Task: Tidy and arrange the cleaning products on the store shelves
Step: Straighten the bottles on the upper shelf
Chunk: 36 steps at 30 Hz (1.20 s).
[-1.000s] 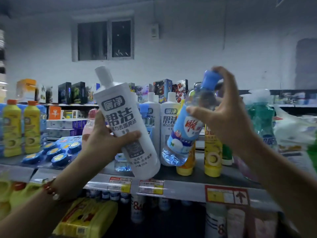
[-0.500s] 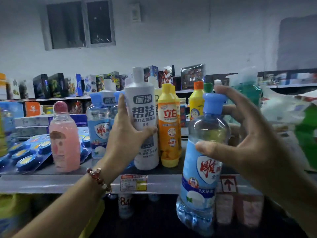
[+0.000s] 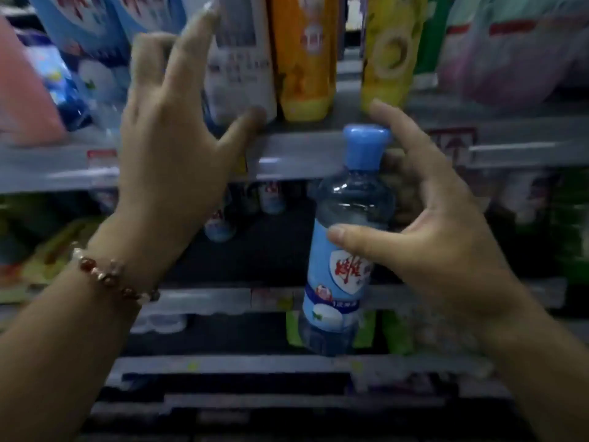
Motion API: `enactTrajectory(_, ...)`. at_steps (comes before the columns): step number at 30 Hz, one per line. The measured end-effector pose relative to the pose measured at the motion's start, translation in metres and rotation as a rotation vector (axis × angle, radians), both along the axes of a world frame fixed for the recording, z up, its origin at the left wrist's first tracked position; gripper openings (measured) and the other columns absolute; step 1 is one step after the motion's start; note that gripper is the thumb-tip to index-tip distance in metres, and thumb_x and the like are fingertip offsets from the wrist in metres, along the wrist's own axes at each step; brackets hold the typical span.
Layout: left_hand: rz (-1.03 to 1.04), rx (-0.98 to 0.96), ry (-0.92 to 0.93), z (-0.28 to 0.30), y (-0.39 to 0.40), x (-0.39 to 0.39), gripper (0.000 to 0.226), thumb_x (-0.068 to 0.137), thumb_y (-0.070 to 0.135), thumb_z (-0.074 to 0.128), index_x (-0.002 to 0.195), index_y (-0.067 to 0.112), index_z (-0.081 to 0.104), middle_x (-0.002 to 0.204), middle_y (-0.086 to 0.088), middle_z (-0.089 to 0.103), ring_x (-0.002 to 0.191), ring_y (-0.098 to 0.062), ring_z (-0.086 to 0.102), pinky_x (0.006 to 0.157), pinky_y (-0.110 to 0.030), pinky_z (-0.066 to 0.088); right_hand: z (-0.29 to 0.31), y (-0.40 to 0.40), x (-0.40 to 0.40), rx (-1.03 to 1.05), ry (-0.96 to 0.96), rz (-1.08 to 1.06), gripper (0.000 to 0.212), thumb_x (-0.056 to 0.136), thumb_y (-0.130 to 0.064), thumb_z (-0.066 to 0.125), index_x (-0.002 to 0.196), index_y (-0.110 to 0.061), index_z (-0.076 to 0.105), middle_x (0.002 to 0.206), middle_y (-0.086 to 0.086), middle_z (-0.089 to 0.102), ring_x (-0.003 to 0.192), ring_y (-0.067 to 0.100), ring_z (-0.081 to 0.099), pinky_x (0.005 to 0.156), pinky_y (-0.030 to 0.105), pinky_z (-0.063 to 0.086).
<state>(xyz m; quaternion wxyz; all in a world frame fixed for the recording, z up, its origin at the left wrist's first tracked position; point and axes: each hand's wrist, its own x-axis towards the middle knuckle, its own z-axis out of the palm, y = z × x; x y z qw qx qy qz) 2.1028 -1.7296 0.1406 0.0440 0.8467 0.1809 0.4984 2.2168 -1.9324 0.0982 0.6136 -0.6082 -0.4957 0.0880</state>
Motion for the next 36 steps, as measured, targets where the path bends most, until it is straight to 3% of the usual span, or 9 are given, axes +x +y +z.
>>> enactTrajectory(2, -0.207, -0.21, -0.014, -0.059, -0.028, -0.026, 0.052, 0.097, 0.035, 0.067, 0.142, 0.016, 0.05, 0.122, -0.004, 0.062, 0.107, -0.005, 0.058, 0.09, -0.013, 0.045, -0.033, 0.005, -0.008, -0.056, 0.068, -0.018, 0.099, 0.072, -0.005, 0.086, 0.148, -0.048, 0.038, 0.134, -0.022, 0.061, 0.11, -0.006, 0.065, 0.083, 0.013, 0.054)
enactTrajectory(5, -0.529, -1.048, 0.048, -0.15, -0.085, -0.059, 0.056, 0.08, 0.046, 0.069, 0.131, 0.041, 0.048, 0.117, 0.021, 0.07, 0.107, 0.01, 0.063, 0.084, -0.008, 0.049, -0.087, 0.015, -0.026, -0.233, 0.131, -0.029, 0.103, 0.069, -0.006, 0.088, 0.148, -0.049, 0.037, 0.119, -0.024, 0.068, 0.099, -0.01, 0.067, 0.077, 0.007, 0.051)
enactTrajectory(8, -0.557, -1.51, 0.095, -0.222, -0.109, -0.07, 0.054, 0.081, 0.041, 0.08, 0.125, 0.031, 0.052, 0.123, 0.006, 0.072, 0.105, 0.003, 0.069, 0.078, -0.014, 0.054, -0.14, 0.026, -0.047, -0.451, 0.157, -0.008, 0.108, 0.058, -0.029, 0.089, 0.146, -0.058, 0.035, 0.113, -0.022, 0.07, 0.097, -0.008, 0.067, 0.085, 0.019, 0.056)
enactTrajectory(14, -0.552, -1.786, -0.035, -0.29, -0.116, -0.102, 0.068, 0.072, 0.034, 0.076, 0.132, 0.009, 0.055, 0.12, -0.008, 0.074, 0.113, -0.023, 0.07, 0.089, -0.029, 0.056, -0.202, 0.019, -0.081, -0.674, 0.27, 0.082, 0.099, 0.078, -0.036, 0.082, 0.154, -0.051, 0.022, 0.113, -0.044, 0.05, 0.103, -0.022, 0.055, 0.09, 0.005, 0.043)
enactTrajectory(20, -0.448, -2.054, -0.158, -0.333, -0.145, -0.144, 0.079, 0.057, 0.047, 0.096, 0.121, 0.013, 0.064, 0.113, -0.01, 0.074, 0.103, -0.021, 0.071, 0.086, -0.031, 0.058, -0.257, -0.005, -0.126, -0.756, 0.545, 0.178, 0.04, 0.093, -0.04, 0.063, 0.122, -0.058, 0.043, 0.109, -0.044, 0.057, 0.101, -0.029, 0.053, 0.089, 0.002, 0.041)
enactTrajectory(23, -0.265, -2.206, -0.25, -0.347, -0.156, -0.162, 0.072, 0.067, 0.041, 0.091, 0.123, 0.007, 0.064, 0.116, -0.017, 0.071, 0.099, -0.025, 0.071, 0.089, -0.036, 0.06, -0.275, -0.02, -0.143, -0.804, 0.796, 0.253, 0.048, 0.084, -0.048, 0.055, 0.129, -0.052, 0.037, 0.094, -0.054, 0.056, 0.092, -0.033, 0.052, 0.079, -0.003, 0.04)
enactTrajectory(25, -0.146, -2.325, -0.317, -0.353, -0.158, -0.173, 0.061, 0.081, 0.038, 0.075, 0.129, 0.002, 0.062, 0.118, -0.021, 0.068, 0.1, -0.029, 0.068, 0.092, -0.041, 0.057, -0.289, -0.037, -0.158, -0.899, 0.86, 0.368, 0.065, 0.08, -0.053, 0.065, 0.138, -0.049, 0.036, 0.114, -0.049, 0.057, 0.096, -0.027, 0.056, 0.086, 0.003, 0.045)
enactTrajectory(28, -0.042, -2.433, -0.543, -0.363, -0.148, -0.191, 0.034, 0.083, 0.038, 0.066, 0.106, 0.012, 0.067, 0.095, -0.01, 0.067, 0.089, -0.025, 0.065, 0.098, -0.043, 0.05, -0.309, -0.059, -0.181, -1.106, 0.767, 0.472, 0.109, 0.068, -0.057, 0.083, 0.156, -0.041, 0.02, 0.142, -0.022, 0.051, 0.116, -0.008, 0.059, 0.107, 0.026, 0.047)
enactTrajectory(36, -0.042, -2.459, -0.616, -0.379, -0.126, -0.249, 0.041, 0.085, 0.05, 0.069, 0.103, 0.014, 0.063, 0.104, -0.016, 0.064, 0.111, -0.033, 0.056, 0.111, -0.047, 0.041, -0.321, -0.057, -0.232, -1.136, 0.45, 0.357, 0.08, 0.057, -0.06, 0.077, 0.13, -0.04, 0.051, 0.115, -0.012, 0.067, 0.097, 0.002, 0.067, 0.089, 0.037, 0.057)
